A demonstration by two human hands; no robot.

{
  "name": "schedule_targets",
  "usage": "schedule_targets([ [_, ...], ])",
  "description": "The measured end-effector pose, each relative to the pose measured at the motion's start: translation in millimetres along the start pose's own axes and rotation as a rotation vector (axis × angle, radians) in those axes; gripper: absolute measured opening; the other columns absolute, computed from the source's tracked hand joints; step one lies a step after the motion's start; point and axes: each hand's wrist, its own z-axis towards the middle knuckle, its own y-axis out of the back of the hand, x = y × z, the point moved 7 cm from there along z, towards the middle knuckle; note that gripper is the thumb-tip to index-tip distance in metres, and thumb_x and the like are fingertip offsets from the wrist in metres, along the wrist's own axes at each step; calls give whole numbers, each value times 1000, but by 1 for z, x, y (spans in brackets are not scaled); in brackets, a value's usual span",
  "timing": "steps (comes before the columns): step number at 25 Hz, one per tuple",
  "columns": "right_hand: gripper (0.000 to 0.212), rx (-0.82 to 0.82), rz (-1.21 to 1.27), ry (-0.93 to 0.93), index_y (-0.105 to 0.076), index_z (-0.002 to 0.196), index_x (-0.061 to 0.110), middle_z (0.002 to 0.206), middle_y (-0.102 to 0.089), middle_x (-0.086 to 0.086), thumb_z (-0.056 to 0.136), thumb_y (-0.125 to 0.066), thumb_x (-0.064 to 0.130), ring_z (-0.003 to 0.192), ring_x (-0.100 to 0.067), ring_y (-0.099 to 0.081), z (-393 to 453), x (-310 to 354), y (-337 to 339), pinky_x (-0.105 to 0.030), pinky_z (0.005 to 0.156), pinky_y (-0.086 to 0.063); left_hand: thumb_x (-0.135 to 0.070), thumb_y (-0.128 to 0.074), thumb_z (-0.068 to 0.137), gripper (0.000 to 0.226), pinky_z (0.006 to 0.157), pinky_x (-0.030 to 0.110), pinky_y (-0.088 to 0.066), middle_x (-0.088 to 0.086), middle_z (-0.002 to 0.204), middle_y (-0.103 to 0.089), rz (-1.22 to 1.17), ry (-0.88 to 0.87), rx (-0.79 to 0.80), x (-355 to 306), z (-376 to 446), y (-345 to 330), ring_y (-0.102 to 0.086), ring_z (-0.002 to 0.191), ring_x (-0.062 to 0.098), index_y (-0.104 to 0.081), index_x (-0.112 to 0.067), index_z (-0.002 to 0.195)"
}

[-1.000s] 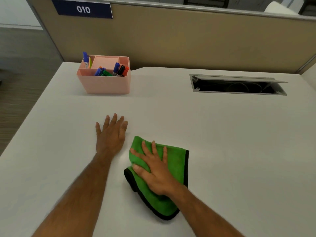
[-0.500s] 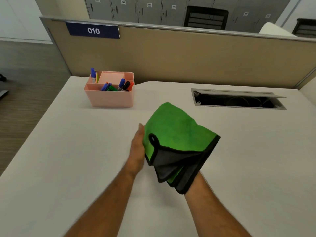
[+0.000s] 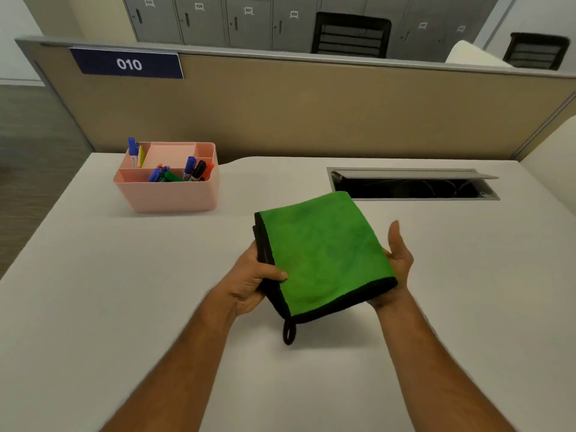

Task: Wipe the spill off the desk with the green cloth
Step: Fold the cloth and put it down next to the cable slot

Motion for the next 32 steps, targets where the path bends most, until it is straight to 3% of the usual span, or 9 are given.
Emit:
schedule_targets([
  [3,39,-302,-365,-46,-70,119,4,111,-74,-18,86,-59,23,97,-34,-73,7,40,43,-44,77,-62,26,-50,73,79,85,45,-58,10,124,-67,152,32,-5,-12,23,-9,-64,112,33,-49,-24,135],
  [5,36,-392,-557,-91,-65,125,8,114,-74,-15,90,-57,7,100,-33,-72,12,61,63,-44,81,-60,22,-48,81,77,80,47,-58,4,124,-66,254,82,18,-13,40,-25,-64,111,30,-45,-34,133],
  [9,32,-526,-789,-116,-64,120,12,114,-74,-11,94,-55,-3,100,-29,-71,15,116,99,-42,81,-57,15,-50,86,73,78,55,-57,3,121,-64,326,156,9,-2,81,-64,-65,107,31,-39,-39,133],
  [12,30,-641,-887,-102,-63,116,12,107,-73,-8,94,-53,-6,95,-27,-70,17,155,127,-41,77,-56,14,-53,86,75,75,55,-58,7,119,-64,330,169,1,12,115,-100,-66,102,30,-35,-40,136],
  [15,28,-727,-944,-105,-63,111,14,108,-71,-10,94,-53,-6,95,-30,-68,25,181,159,-45,84,-55,14,-53,87,76,68,49,-59,9,116,-64,341,172,-12,24,146,-128,-66,93,26,-32,-39,138],
  [21,31,-826,-1025,-112,-62,117,13,111,-70,-11,93,-54,-5,95,-29,-67,34,214,201,-45,89,-53,19,-53,82,86,85,52,-58,16,121,-62,362,144,-24,45,197,-161,-64,105,34,-27,-33,145],
  [26,35,-891,-1147,-113,-60,122,9,117,-68,-16,89,-59,-1,102,-34,-65,39,222,218,-51,97,-52,12,-63,76,87,86,53,-58,13,117,-64,442,98,-50,55,213,-166,-65,103,32,-30,-30,145],
  [28,39,-945,-1235,-86,-59,124,10,118,-66,-14,86,-64,4,104,-35,-63,37,224,219,-49,97,-52,1,-72,72,81,85,48,-59,9,113,-65,621,43,-103,47,213,-162,-66,99,29,-37,-25,140],
  [32,55,-1054,-1627,-77,-51,134,11,117,-60,-12,82,-68,19,114,-36,-57,30,226,206,-38,86,-47,-42,-85,67,77,87,42,-51,7,120,-55,1299,-61,-190,26,205,-158,-59,109,30,-45,-15,127],
])
